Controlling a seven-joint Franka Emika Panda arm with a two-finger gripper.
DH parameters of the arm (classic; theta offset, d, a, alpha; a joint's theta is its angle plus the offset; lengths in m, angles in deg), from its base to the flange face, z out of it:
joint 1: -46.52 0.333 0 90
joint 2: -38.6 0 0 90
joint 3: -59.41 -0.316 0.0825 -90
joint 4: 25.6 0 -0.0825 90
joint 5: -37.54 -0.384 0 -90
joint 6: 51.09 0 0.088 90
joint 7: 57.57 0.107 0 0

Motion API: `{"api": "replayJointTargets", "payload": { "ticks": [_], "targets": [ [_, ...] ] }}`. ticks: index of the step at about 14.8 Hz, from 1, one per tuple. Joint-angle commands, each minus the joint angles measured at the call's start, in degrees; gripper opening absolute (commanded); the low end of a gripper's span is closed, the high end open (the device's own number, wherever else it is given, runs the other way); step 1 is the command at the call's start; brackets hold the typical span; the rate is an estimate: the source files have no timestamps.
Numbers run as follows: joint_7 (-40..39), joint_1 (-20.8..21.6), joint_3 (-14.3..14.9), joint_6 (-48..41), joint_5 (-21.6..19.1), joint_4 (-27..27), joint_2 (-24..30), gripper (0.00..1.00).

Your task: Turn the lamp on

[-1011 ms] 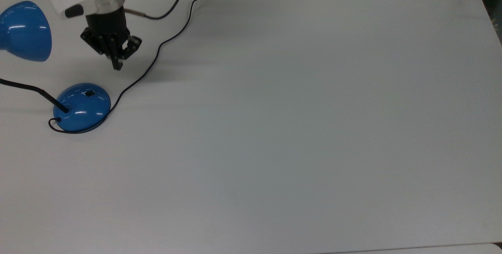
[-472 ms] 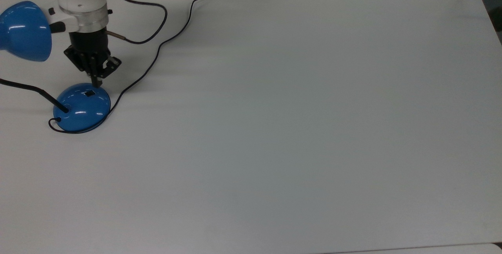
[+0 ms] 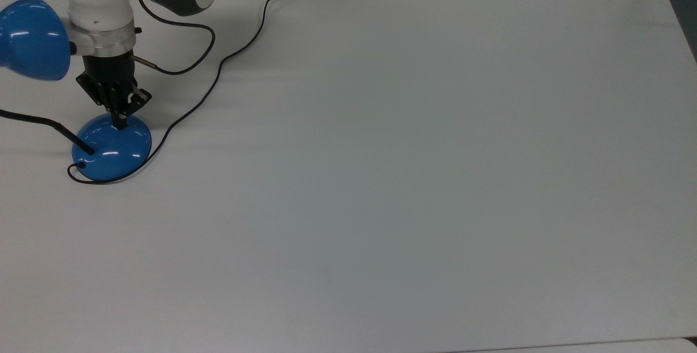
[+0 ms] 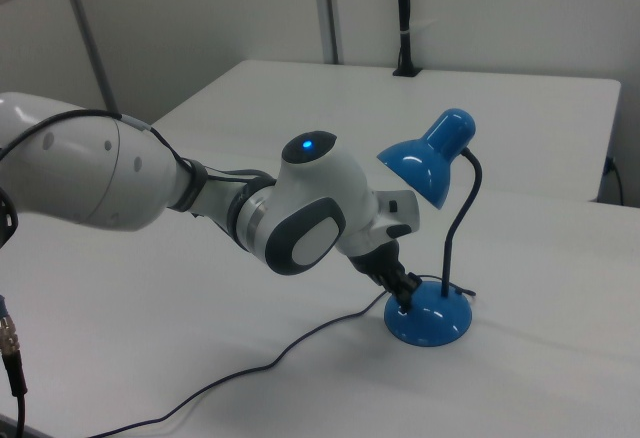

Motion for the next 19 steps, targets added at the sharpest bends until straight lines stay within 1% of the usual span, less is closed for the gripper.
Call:
{"api": "replayJointTargets", "payload": {
  "ticks": [1, 6, 9, 11, 13, 15, 17, 19],
  "targets": [
    [1.8, 0.5, 0.8, 1.7, 1.4, 0.1, -0.7, 0.0],
    [1.8, 0.8, 0.8, 3.7, 1.5, 0.1, -2.1, 0.0],
    [1.7, 0.8, 0.8, 3.6, 3.0, 0.1, -2.8, 0.0],
    [1.4, 1.1, 0.8, 2.4, 3.2, -0.1, -1.4, 0.0],
    [1.3, 1.9, 0.6, -3.4, 3.2, 0.0, 0.8, 0.0],
    [1.4, 5.0, 0.3, -8.0, 3.5, 0.0, 2.5, 0.0],
    [1.4, 7.1, 0.1, -13.0, 3.9, 0.0, 4.7, 0.0],
    [1.5, 9.1, -1.0, -18.5, 3.9, 0.0, 6.8, 0.01]
  ]
}}
